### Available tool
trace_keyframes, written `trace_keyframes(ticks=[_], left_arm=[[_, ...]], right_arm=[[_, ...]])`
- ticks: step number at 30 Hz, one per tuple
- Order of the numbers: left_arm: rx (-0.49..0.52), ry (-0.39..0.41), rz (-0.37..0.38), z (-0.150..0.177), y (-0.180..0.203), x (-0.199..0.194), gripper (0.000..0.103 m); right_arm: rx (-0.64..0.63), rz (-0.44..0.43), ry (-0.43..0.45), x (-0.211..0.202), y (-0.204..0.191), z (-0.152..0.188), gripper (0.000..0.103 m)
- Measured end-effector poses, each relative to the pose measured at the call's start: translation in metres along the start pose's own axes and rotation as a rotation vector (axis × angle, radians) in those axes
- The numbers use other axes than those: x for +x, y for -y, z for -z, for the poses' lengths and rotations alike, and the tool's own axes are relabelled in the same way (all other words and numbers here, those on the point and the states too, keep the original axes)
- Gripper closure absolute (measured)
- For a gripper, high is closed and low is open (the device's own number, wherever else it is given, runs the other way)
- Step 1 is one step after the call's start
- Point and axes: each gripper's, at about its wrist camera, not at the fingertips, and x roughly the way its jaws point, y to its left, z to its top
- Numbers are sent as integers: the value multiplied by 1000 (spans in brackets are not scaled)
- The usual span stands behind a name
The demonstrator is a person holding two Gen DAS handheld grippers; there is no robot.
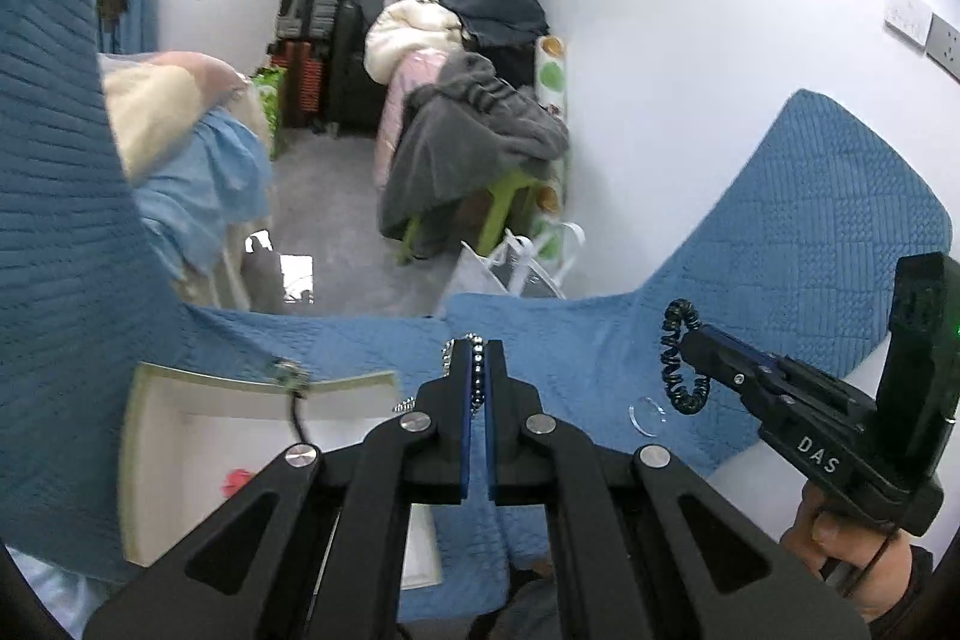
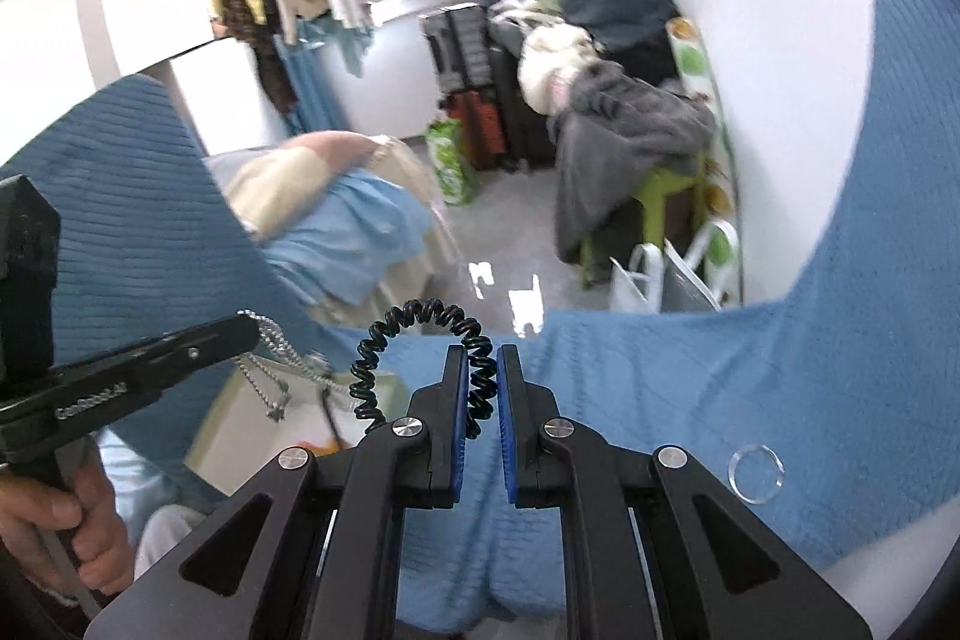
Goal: Organize jewelry
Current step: 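Carry the silver bead chain and black coil keyring over the open box, then open both tools to drop the chain and coil keyring into the box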
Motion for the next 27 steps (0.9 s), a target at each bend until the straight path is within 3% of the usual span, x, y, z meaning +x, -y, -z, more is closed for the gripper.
trace_keyframes(ticks=[10,13,27], left_arm=[[-35,8,-39,7,-49,-23,100],[-62,-4,-47,12,-65,-23,100],[-133,-171,-90,71,-119,18,100]], right_arm=[[-66,-80,-21,22,-64,2,95],[-34,-101,-57,38,-73,9,95],[-134,-59,-254,109,-106,79,95]])
